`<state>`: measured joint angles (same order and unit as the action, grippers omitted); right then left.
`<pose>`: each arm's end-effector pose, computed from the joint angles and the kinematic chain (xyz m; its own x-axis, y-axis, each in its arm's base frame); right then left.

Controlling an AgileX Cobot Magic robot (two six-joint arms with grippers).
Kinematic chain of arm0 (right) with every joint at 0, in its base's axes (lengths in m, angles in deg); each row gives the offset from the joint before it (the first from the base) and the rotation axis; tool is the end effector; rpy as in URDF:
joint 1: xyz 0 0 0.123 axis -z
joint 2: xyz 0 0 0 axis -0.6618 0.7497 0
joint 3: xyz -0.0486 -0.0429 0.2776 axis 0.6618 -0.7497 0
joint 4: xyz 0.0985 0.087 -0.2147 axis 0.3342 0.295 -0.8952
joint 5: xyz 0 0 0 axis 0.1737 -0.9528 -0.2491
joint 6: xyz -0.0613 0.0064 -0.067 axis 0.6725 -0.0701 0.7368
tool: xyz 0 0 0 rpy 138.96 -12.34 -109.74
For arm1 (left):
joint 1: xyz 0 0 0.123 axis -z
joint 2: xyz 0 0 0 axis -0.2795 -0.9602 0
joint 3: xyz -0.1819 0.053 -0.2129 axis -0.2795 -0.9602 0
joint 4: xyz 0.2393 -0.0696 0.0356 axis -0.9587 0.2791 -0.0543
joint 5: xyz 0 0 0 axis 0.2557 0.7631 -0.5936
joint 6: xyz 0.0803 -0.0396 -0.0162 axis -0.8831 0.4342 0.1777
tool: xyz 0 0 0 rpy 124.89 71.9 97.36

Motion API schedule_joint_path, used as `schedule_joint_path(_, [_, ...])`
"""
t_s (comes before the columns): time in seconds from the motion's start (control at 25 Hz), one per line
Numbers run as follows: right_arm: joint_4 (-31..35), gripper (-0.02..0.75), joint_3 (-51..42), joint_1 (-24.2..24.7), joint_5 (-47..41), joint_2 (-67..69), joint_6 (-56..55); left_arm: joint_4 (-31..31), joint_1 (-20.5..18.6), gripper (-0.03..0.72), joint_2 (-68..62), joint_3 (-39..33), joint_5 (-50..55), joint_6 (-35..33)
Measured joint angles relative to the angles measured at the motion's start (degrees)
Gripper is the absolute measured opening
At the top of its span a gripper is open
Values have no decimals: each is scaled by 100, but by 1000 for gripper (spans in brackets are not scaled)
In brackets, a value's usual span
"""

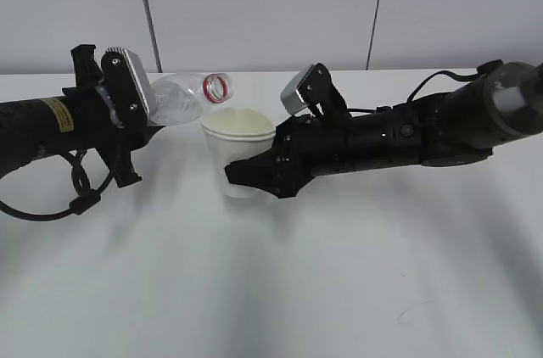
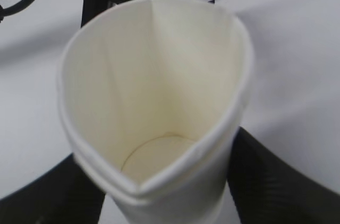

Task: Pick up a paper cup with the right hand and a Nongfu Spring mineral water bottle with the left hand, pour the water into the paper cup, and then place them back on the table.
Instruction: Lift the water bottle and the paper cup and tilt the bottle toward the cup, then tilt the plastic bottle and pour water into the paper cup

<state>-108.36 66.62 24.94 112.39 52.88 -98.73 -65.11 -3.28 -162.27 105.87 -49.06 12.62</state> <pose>0.3774 0.1813 0.1316 -0.2451 -0.2914 -0.9247 -0.9064 0.4075 0.1118 0.3489 -0.1041 0.1596 0.2276 0.8407 -0.4914 0.5524 0.3041 0.7761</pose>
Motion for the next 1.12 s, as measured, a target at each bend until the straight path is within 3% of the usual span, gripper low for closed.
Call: schedule_joint_path(1.12, [-122,496,0,-13,-197,0,-20,713,0,322,5,0,-468,-1836])
